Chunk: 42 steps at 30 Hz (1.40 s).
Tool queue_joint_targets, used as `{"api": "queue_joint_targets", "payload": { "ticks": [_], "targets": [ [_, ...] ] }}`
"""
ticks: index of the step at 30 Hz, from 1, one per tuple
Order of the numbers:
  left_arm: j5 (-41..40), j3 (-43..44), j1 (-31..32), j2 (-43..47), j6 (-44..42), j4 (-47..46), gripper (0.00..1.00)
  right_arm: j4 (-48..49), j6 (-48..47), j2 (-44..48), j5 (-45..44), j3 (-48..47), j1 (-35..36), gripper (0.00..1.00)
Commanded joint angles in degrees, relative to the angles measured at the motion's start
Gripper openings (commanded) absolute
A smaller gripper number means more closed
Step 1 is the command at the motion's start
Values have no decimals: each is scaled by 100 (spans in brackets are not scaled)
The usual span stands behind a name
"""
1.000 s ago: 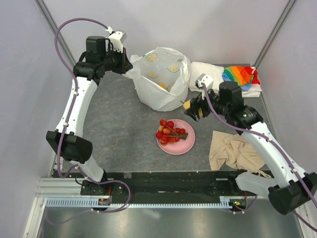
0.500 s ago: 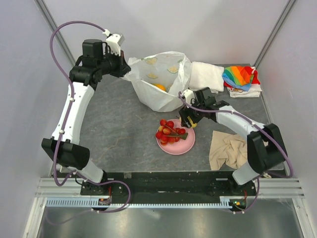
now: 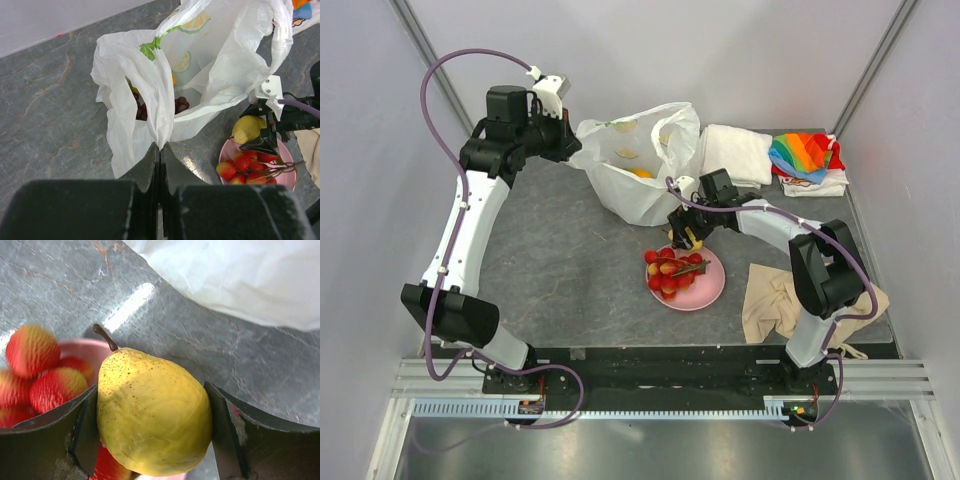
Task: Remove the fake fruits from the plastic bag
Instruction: Place the fake fruit on the plate.
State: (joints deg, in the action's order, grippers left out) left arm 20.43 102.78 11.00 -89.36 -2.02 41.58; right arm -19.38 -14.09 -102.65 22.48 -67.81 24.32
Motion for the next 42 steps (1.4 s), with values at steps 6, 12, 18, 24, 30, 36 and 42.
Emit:
{"api": "queue_joint_targets", "payload": {
  "ticks": [6,12,18,24,30,36,42],
  "targets": [
    [-12,102,-11,15,-123,-45,2,-171,20,-124,283,-268,3,5],
    [14,163,-11,-72,-132,-62,2,-339,-6,131,301,-197,3,5],
    [41,207,-11,-116,-132,-71,2,-576,-33,192,371,-136,3,6],
    [58,198,-11,-143,-132,-80,2,-594,-15,281,398,-57,56,6],
    [84,225,-11,-187,-114,-106,2,-646,134,254,450,-4,284,10],
    [76,242,-11,-213,-132,-89,2,-638,380,193,275,57,337,30],
    [146,286,-11,-301,-97,-115,2,-638,389,175,169,-118,311,40]
  ]
}}
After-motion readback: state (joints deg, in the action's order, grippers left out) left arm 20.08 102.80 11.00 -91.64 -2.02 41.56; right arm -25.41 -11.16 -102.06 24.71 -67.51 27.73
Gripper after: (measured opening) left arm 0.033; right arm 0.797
